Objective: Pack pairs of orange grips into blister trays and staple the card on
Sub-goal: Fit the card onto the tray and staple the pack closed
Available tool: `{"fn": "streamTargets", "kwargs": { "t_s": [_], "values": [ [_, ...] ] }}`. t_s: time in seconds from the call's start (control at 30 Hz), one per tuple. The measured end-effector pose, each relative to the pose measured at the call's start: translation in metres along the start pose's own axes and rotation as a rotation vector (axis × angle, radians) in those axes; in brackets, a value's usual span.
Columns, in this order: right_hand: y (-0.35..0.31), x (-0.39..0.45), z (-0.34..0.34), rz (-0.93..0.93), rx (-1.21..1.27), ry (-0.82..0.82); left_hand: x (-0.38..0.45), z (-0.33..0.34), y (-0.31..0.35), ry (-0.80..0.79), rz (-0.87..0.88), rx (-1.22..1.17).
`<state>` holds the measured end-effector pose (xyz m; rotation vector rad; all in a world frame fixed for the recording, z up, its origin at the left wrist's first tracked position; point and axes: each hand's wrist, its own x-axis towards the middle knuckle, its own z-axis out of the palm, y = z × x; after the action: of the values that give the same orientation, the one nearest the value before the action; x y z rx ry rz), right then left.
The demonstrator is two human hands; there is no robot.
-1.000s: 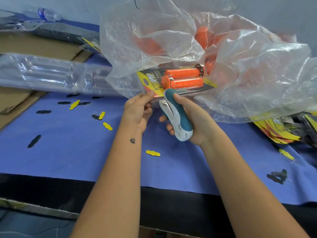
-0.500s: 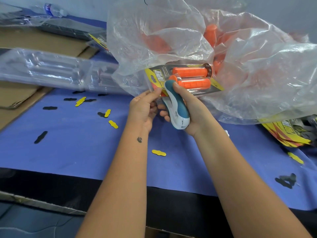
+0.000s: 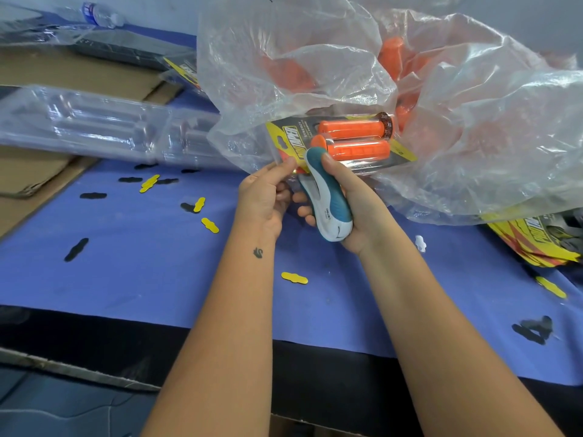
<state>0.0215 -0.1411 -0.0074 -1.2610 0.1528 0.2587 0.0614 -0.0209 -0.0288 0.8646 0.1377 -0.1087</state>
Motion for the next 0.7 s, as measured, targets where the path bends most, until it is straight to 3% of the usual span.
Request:
{"fn": "streamTargets", "kwargs": {
  "t_s": [0.33,0.5,0.7],
  "values": [
    [0.005,0.003,0.001,-0.019,0.032,0.026,-0.001,0.004,0.0,0.074,0.016,0.055],
    [0.007,0.005,0.003,-0.049,0.058,0.009,-0.008,0.014,-0.008,0.172,0.111,0.37],
    [0.01,0.005,0.008,-0.089,0.167,0.022,-0.015,0.024,-0.008,0.154,-0.007,0.35]
  ]
}}
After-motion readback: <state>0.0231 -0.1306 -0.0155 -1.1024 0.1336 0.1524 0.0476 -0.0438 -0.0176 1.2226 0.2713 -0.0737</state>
